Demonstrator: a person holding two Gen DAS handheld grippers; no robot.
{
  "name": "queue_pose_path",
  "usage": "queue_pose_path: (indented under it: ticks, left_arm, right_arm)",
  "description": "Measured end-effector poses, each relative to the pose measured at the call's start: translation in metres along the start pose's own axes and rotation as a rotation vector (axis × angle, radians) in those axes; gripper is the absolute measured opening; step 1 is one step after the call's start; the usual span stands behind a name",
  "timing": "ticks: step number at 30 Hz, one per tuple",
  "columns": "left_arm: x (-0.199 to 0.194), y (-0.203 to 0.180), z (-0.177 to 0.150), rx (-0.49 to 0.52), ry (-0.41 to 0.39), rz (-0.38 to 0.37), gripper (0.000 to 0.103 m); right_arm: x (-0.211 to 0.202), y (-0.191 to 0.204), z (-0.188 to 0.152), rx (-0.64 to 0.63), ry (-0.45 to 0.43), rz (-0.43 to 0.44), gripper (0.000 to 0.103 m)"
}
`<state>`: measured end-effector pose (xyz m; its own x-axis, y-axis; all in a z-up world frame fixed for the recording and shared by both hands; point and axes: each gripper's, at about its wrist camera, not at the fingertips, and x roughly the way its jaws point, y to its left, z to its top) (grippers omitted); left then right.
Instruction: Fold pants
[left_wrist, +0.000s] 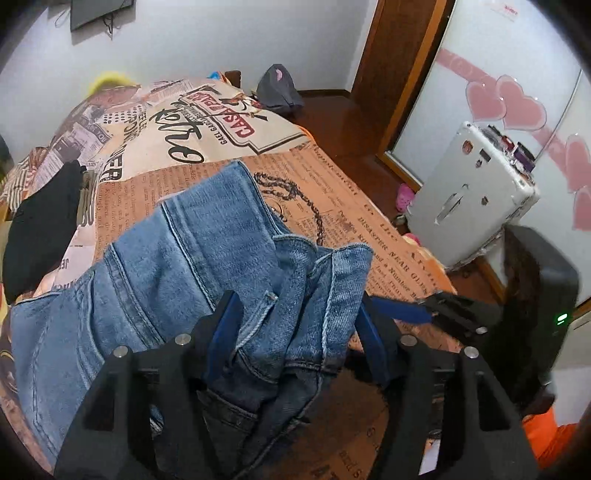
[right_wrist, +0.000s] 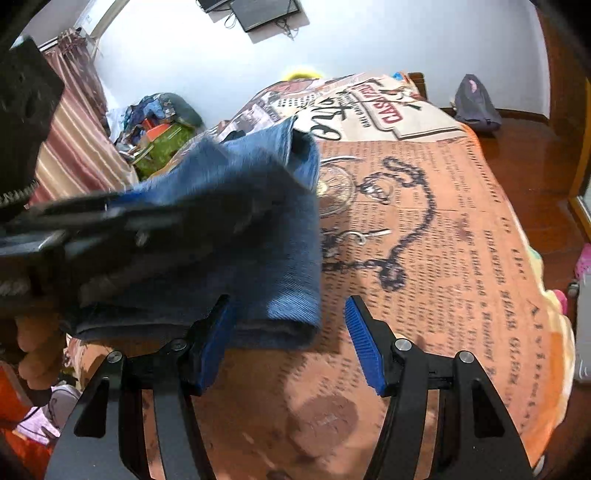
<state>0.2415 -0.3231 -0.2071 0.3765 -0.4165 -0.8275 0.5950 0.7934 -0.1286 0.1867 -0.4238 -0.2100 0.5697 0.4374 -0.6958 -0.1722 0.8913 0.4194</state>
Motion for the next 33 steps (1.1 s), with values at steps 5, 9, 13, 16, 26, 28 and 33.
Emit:
queue_pose_path:
  ticks: [5, 9, 13, 16, 26, 28, 33]
  left_arm:
    - [-0.024, -0.002, -0.001, -0.007, -0.043, -0.012, 0.062]
    - [-0.065, 0.017, 0.002, -0.026, -0.130, 0.040, 0.063]
    - [-0.090, 0.066, 0.008, -0.047, -0.176, 0.198, 0.068]
    - [-0.085, 0.116, 0.008, -0.082, -0.129, 0.294, 0.069]
    - [-0.020, 0.266, -0.020, -0.182, 0.043, 0.525, 0.069]
    - [-0.009, 0.279, -0.029, -0.202, 0.067, 0.490, 0.069]
    - [-0.009, 0.293, -0.057, -0.210, 0.068, 0.389, 0.070]
  right_arm:
    - [-0.021, -0.005, -0.006, 0.003, -0.014, -0.042, 0.058]
    - [-0.033, 0.002, -0.009, -0.019, -0.027, -0.056, 0.058]
    - [-0.034, 0.014, -0.010, -0.044, -0.031, -0.048, 0.058]
    - [-0.032, 0.024, -0.014, -0.065, -0.021, -0.041, 0.058]
    - [-0.007, 0.061, -0.021, -0.077, 0.034, -0.015, 0.058]
    - [-0.004, 0.065, -0.019, -0.069, 0.024, -0.024, 0.058]
    - [0.013, 0.066, -0.001, -0.053, 0.052, -0.031, 0.058]
